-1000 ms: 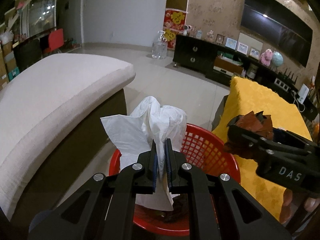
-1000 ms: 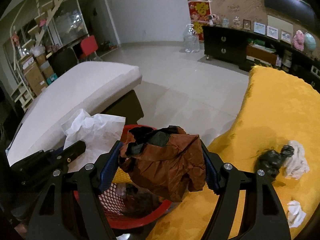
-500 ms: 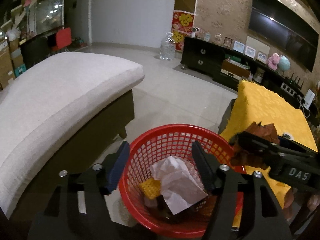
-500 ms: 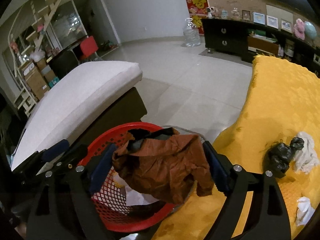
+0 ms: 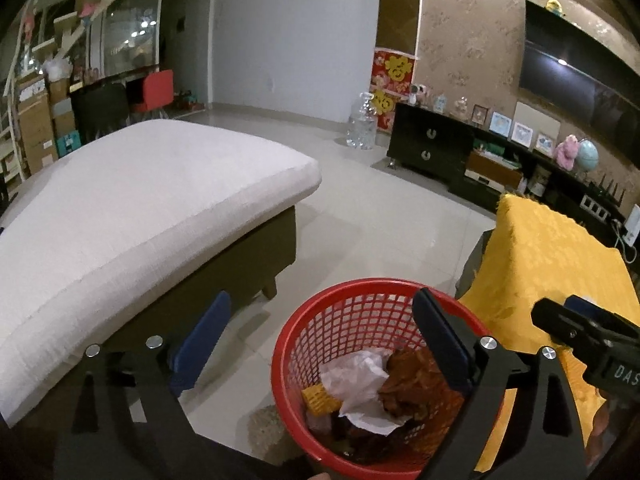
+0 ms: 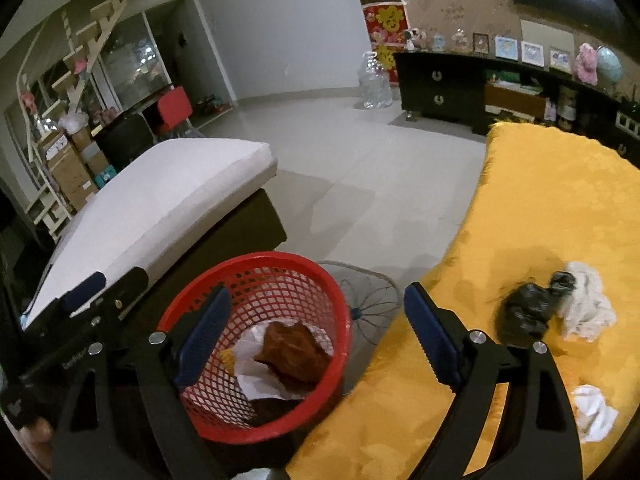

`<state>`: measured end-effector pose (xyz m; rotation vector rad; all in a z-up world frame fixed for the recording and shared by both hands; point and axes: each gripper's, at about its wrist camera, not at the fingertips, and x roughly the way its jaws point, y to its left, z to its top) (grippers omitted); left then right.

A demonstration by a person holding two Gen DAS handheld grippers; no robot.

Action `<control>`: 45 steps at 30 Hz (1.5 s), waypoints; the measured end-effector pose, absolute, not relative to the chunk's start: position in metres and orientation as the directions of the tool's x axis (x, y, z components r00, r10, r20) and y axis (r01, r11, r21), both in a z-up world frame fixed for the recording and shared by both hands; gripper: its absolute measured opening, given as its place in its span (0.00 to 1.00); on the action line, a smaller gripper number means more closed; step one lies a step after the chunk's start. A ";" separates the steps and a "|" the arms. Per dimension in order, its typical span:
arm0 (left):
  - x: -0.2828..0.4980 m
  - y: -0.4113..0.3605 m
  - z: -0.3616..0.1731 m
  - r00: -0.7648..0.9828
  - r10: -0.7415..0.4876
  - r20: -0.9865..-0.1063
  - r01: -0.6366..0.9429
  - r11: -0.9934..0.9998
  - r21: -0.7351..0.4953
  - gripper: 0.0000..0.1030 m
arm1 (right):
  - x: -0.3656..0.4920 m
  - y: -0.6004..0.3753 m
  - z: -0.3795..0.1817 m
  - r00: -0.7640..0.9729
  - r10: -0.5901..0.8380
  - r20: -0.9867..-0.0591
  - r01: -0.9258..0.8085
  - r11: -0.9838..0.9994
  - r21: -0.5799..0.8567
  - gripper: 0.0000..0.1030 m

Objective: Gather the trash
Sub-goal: 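Move both tools back to the table toward the yellow foam net and black bag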

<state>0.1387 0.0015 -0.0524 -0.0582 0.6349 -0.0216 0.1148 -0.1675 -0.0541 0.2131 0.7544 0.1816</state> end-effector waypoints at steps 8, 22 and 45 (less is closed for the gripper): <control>0.134 0.003 -0.049 0.816 -0.092 -0.571 0.036 0.993 -0.109 0.90 | 0.084 -0.194 -0.049 0.763 0.152 -0.629 -0.031 0.980 0.198 0.83; 0.130 -0.011 -0.051 0.800 -0.192 -0.568 0.119 0.979 -0.164 0.91 | 0.008 -0.269 -0.034 0.810 -0.074 -0.582 0.132 0.990 0.057 0.93; 0.119 -0.094 -0.057 0.695 -0.344 -0.632 0.336 0.932 -0.137 0.92 | -0.047 -0.359 -0.070 0.736 -0.231 -0.637 0.398 0.908 0.130 0.93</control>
